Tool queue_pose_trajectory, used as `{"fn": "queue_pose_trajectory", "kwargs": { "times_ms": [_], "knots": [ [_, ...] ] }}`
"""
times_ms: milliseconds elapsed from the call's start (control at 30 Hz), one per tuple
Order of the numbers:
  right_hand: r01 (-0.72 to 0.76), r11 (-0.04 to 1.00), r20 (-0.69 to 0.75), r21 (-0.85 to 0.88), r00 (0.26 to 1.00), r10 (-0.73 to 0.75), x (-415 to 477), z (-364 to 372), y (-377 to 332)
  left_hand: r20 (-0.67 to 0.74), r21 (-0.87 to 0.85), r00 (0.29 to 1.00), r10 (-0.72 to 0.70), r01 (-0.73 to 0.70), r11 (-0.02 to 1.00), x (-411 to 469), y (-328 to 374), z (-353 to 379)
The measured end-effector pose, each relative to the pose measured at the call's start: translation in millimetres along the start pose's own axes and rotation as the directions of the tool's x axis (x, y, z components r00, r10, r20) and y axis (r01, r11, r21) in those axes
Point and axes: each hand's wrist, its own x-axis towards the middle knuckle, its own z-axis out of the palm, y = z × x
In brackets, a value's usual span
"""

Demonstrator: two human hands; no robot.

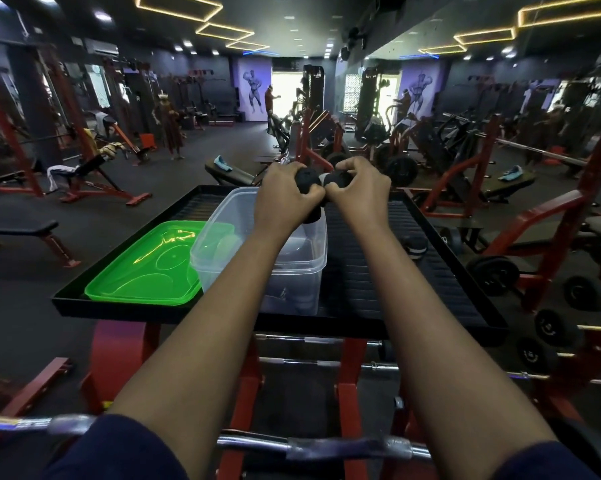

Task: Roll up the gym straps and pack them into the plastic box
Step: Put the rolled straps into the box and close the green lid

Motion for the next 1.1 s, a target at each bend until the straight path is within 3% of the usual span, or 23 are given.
{"fn": "queue_pose_trajectory", "kwargs": {
  "times_ms": [233,433,767,967,1100],
  "knots": [
    [0.151,0.978,0.309,-0.143,0.946,-0.101,-8,11,-5,0.372,0.234,0.914,-0.161,0.076,0.969,0,-7,-34],
    [0.352,0.882,0.631,-0.314,0.771,-0.084,-8,20,-15,0.613,0.275,0.720,-0.325,0.192,0.942,-10,-20,-46],
    [0.553,0.702,0.831,-0.449,0.547,0.101,-17,26,-23,0.664,0.363,0.638,-0.390,0.181,0.914,-19,-36,-34],
    [0.551,0.692,0.832,-0.466,0.540,0.130,-17,25,-29,0.738,0.355,0.543,-0.401,0.192,0.915,-15,-33,-36],
    [0.537,0.682,0.811,-0.496,0.566,0.144,-19,27,-29,0.723,0.362,0.559,-0.406,0.195,0.912,-15,-29,-35]
  ]
}}
